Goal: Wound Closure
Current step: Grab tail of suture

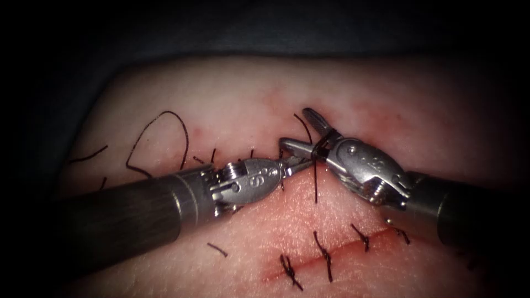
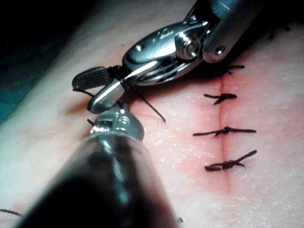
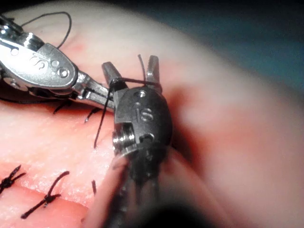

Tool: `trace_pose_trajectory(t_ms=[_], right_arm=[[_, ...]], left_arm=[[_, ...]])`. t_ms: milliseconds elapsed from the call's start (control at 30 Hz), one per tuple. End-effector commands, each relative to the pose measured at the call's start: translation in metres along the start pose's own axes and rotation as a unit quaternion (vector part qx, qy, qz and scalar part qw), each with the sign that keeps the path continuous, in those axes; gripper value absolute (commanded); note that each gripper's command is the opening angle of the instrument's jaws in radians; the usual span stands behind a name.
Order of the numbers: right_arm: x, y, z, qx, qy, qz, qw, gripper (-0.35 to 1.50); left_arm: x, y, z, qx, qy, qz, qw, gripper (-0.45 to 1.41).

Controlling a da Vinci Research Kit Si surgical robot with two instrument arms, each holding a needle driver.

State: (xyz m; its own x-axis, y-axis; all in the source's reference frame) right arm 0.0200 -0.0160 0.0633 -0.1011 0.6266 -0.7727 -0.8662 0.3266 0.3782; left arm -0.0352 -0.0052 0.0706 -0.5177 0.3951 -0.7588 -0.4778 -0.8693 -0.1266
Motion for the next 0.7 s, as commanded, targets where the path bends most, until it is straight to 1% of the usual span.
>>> trace_pose_trajectory(t_ms=[33,67,200,267,300,333,367,400,433,600,667,700], right_arm=[[0.0003,-0.0007,0.0010,0.002,0.000,0.002,1.000,0.57],[0.0002,-0.0007,0.0011,0.001,-0.003,0.000,1.000,0.47],[0.0002,-0.0006,0.0011,-0.007,-0.016,-0.010,1.000,0.36],[0.0001,-0.0006,0.0012,-0.018,-0.022,-0.015,0.999,0.54],[0.0001,-0.0006,0.0012,-0.018,-0.022,-0.015,0.999,0.54],[0.0001,-0.0006,0.0013,-0.022,-0.022,-0.016,0.999,0.68],[0.0000,-0.0006,0.0013,-0.026,-0.025,-0.018,0.999,0.89],[-0.0001,-0.0006,0.0014,-0.030,-0.030,-0.022,0.999,1.01],[-0.0001,-0.0006,0.0014,-0.033,-0.031,-0.024,0.999,1.03],[-0.0006,-0.0008,0.0014,-0.030,-0.039,-0.028,0.998,1.03],[-0.0009,-0.0011,0.0013,-0.029,-0.044,-0.029,0.998,0.91],[-0.0010,-0.0013,0.0013,-0.029,-0.046,-0.028,0.998,0.76]], left_arm=[[0.0004,-0.0003,0.0008,0.000,0.002,0.001,1.000,-0.45],[0.0004,-0.0003,0.0009,0.000,0.002,0.001,1.000,-0.45],[0.0004,-0.0003,0.0008,0.000,0.002,0.001,1.000,-0.45],[0.0004,-0.0003,0.0010,-0.001,0.003,0.000,1.000,-0.45],[0.0004,-0.0003,0.0010,-0.001,0.003,0.000,1.000,-0.45],[0.0004,-0.0004,0.0010,-0.001,0.003,0.000,1.000,-0.45],[0.0004,-0.0004,0.0011,-0.001,0.003,0.000,1.000,-0.45],[0.0004,-0.0005,0.0012,-0.001,0.003,0.000,1.000,-0.45],[0.0004,-0.0005,0.0012,-0.001,0.003,0.000,1.000,-0.45],[0.0003,-0.0006,0.0013,-0.002,0.003,-0.001,1.000,-0.45],[0.0003,-0.0006,0.0013,-0.001,0.003,-0.001,1.000,-0.45],[0.0003,-0.0006,0.0013,-0.001,0.003,-0.001,1.000,-0.45]])
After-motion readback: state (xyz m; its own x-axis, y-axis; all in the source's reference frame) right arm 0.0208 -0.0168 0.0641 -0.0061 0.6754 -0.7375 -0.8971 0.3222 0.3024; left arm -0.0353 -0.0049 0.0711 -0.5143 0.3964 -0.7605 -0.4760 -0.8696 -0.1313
